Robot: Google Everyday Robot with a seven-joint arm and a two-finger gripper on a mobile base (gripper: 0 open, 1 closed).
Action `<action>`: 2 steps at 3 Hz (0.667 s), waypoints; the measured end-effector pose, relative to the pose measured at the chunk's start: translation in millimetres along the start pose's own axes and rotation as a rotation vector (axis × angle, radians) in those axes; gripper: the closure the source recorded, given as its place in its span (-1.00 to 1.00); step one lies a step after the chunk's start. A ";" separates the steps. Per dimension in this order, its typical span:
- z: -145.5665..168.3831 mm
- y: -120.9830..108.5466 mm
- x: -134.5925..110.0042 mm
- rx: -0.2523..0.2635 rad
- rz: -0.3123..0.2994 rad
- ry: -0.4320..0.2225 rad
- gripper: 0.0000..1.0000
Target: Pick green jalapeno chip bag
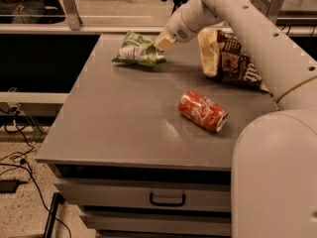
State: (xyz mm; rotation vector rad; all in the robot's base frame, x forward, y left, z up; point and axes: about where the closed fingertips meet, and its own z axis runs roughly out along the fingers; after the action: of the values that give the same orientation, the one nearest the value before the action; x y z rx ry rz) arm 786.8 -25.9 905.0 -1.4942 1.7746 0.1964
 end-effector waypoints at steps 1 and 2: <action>-21.4 -7.5 -7.0 0.015 0.032 -0.093 1.00; -44.6 -15.0 -14.4 0.031 0.056 -0.184 1.00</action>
Offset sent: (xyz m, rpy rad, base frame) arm -0.0137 -0.0410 0.0817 0.3057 -0.0882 0.0081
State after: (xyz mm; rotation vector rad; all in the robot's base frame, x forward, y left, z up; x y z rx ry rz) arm 779.3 -44.9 949.7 -1.3605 1.6653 0.3225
